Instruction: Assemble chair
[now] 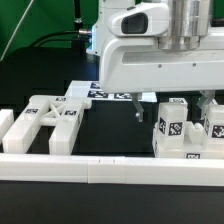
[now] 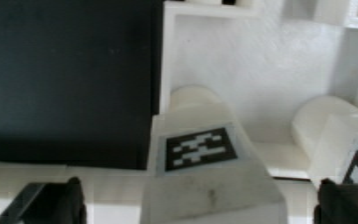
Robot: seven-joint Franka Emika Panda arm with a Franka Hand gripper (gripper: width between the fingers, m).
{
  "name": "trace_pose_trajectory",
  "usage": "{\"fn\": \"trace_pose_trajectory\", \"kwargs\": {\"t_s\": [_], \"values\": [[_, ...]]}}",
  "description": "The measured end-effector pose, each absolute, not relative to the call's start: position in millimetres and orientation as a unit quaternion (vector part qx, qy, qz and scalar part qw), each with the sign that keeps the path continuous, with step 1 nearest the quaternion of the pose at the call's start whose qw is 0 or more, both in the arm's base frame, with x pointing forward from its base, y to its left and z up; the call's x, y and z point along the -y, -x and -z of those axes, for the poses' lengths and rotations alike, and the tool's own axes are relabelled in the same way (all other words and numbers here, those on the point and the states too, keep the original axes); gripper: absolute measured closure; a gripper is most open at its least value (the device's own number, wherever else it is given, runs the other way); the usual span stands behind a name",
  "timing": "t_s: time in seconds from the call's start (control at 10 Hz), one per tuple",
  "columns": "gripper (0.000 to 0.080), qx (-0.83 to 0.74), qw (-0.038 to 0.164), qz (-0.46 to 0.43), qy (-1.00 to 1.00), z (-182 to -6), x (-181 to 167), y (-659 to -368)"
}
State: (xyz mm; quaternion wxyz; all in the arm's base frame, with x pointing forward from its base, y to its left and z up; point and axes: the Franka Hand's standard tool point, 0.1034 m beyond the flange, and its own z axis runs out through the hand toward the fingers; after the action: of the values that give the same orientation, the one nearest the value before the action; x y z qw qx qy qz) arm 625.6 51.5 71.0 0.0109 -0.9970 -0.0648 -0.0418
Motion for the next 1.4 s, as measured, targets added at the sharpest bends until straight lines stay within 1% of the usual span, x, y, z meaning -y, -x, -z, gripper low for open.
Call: {"fn": "trace_pose_trajectory", "kwargs": {"t_s": [0.2,0.3,0.4,0.8,1.4], "values": [[0.0160,0.101,0.006,0.042,0.994,-71.2,-50.8,-625.9],[0.0328,0.097,0.006,0.042,0.994,-71.2,-51.5,-625.8],[0.0518,0.097,0.007,0.042,0.994,-71.0,-51.8,-625.7],[0.0514,0.060,0.008,0.041,0.997,-70.7,-51.4,-625.5],[0.0514,-0.187,0.018,0.038,0.982,-69.9,-53.0,-624.2]]}}
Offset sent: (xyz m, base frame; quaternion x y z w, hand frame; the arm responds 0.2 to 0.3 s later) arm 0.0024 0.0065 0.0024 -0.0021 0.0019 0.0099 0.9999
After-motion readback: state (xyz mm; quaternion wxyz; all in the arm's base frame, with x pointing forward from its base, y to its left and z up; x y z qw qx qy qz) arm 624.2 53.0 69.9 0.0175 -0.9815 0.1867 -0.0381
